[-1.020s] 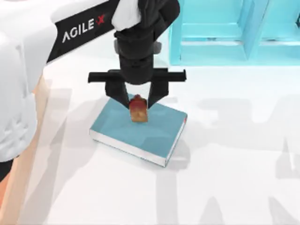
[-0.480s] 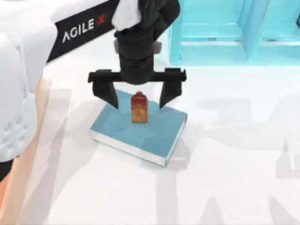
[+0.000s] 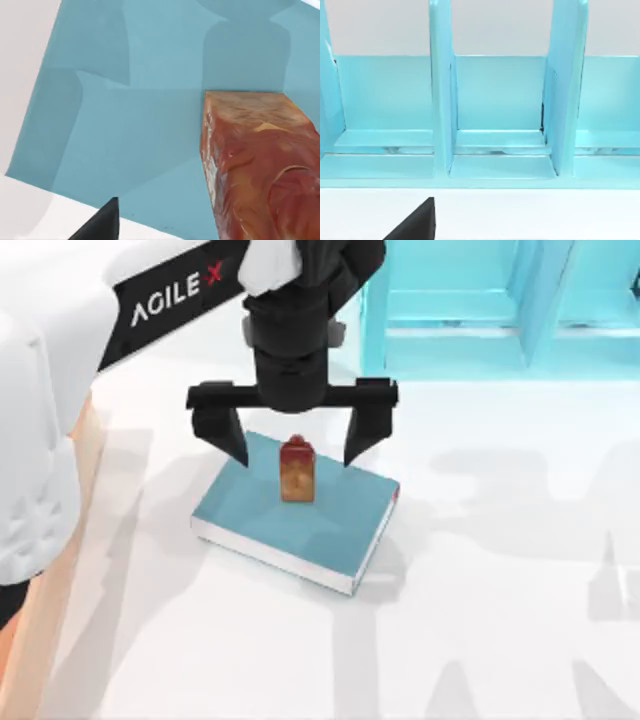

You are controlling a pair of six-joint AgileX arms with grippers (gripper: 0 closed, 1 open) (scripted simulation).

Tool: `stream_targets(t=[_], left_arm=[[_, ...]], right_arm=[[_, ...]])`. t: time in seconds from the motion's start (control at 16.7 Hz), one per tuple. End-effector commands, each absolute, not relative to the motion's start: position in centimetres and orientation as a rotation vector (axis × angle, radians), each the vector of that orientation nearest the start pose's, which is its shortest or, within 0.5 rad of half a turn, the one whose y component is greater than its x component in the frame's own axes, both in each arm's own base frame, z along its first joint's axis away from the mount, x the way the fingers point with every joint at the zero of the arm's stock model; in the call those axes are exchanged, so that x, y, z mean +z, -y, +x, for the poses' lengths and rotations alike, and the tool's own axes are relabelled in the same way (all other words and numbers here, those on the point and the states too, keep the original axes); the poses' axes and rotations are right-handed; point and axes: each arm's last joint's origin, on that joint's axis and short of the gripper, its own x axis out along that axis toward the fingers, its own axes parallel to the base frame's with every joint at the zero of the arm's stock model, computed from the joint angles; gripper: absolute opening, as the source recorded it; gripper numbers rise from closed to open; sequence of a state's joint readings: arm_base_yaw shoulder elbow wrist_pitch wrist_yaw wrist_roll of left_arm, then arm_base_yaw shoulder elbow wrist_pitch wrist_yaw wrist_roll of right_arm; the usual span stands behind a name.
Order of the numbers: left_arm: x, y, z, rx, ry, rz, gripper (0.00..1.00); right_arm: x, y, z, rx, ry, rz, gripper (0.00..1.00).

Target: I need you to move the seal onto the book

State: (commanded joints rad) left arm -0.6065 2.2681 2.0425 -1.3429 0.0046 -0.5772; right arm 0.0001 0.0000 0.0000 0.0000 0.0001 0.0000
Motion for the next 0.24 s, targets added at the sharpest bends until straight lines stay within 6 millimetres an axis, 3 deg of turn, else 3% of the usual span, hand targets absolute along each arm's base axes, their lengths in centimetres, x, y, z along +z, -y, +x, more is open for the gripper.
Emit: stream_targets(t=[0.24], left_arm=[[22.8,25.0,37.1,-0.018,-1.567,0.012,1.00]], right_arm=[[16.0,0.1,10.6,0.000,0.000,0.000,1.00]])
